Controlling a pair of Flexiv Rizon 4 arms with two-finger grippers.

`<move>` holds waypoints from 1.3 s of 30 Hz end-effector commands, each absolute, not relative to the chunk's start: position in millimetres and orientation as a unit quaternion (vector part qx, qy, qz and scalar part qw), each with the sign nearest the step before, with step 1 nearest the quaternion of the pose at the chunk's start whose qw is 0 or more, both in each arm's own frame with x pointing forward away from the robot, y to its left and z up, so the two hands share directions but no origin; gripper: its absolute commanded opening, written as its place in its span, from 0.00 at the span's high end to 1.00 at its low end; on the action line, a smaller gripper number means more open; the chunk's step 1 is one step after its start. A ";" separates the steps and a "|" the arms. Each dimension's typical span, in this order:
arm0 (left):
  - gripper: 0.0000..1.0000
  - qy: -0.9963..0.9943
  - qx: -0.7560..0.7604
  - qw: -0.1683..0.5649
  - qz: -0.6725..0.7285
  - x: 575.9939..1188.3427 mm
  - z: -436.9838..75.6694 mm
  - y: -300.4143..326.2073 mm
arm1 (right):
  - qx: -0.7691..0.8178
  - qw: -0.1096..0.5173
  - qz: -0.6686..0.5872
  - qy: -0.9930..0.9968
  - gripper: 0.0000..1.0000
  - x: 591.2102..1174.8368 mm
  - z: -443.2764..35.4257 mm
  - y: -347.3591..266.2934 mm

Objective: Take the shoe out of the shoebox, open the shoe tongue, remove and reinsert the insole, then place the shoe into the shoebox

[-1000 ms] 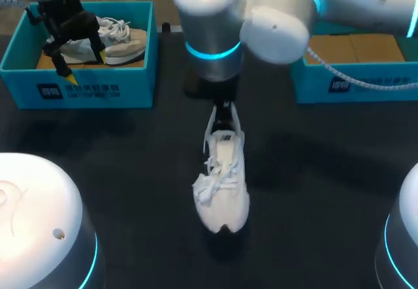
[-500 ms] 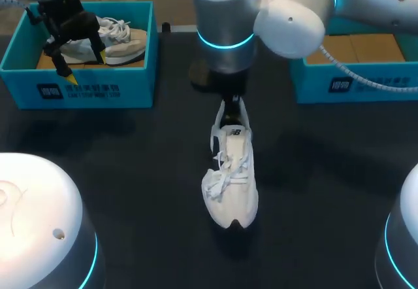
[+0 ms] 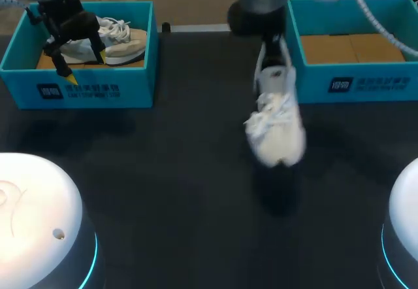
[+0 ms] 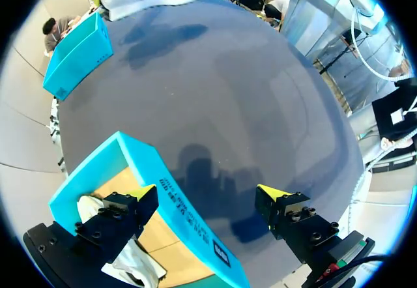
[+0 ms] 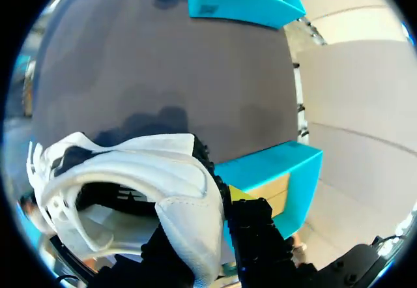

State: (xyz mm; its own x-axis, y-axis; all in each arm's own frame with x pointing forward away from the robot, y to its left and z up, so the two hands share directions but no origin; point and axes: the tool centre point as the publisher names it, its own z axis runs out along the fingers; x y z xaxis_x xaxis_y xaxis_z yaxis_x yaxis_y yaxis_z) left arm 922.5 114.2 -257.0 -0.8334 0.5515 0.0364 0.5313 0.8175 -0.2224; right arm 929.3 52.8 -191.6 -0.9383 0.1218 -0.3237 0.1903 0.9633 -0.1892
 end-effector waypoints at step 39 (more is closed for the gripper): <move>0.00 -0.952 -0.285 0.051 0.101 923.3 -256.6 114.5 | 0.086 0.185 -0.115 0.972 1.00 1058.8 -106.2 -91.1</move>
State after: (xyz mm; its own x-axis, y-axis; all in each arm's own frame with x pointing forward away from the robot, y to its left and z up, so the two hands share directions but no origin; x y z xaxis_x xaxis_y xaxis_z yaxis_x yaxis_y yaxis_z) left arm 922.5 114.3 -257.0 -0.8336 0.5512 0.0364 0.5310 0.8177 -0.2224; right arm 1058.3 -91.4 -108.3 -0.9158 0.1249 -0.3817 0.2098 0.9592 -0.1897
